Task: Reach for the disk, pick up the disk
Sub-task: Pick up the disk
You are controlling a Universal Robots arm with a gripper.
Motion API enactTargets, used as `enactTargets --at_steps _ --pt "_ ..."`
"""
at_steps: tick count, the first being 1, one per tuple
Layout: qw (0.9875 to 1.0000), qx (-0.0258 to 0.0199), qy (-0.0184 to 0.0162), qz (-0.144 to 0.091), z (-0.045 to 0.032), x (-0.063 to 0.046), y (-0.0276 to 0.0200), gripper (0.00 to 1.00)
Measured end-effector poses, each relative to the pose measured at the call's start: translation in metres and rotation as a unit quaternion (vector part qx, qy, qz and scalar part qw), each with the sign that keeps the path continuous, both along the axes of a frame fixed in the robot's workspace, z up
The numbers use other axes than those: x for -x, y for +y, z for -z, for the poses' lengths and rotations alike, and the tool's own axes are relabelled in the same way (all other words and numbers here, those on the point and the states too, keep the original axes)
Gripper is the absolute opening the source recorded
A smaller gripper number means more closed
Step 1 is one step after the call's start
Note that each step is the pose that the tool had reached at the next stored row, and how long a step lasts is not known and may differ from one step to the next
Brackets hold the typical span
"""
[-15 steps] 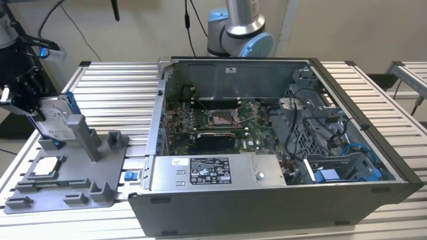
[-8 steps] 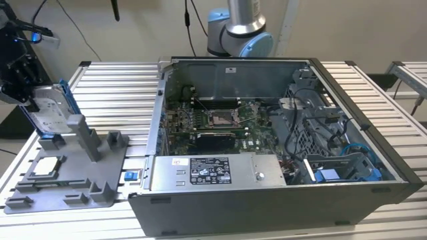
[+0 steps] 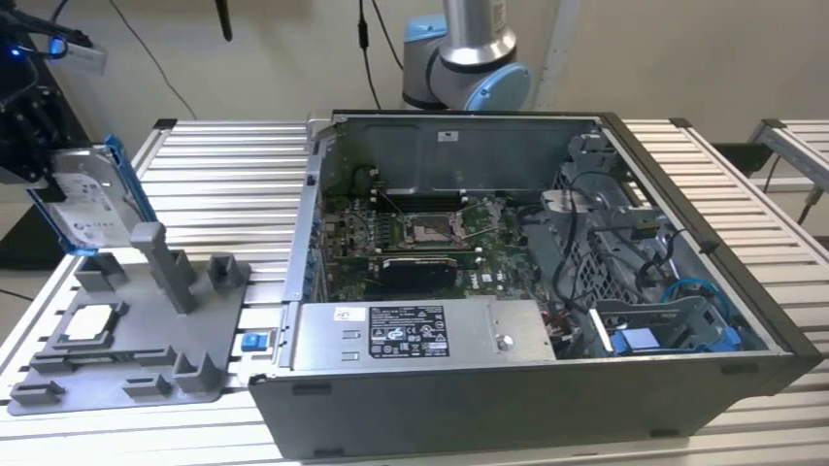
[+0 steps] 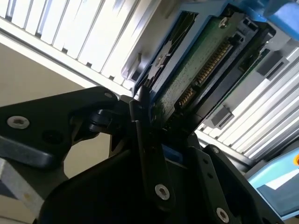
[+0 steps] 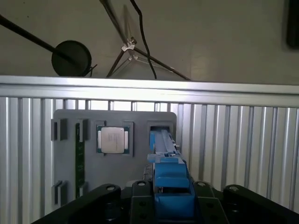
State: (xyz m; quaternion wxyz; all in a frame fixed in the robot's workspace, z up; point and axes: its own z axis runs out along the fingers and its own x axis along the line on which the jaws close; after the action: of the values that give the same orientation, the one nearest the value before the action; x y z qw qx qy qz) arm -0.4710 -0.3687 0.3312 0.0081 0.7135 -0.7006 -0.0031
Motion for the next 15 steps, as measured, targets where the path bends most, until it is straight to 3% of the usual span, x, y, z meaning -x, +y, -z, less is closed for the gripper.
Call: enactTargets --at_steps 15 --pt "1.0000 0.0000 0.0001 0.000 -0.0361 0.000 0.0000 0.00"
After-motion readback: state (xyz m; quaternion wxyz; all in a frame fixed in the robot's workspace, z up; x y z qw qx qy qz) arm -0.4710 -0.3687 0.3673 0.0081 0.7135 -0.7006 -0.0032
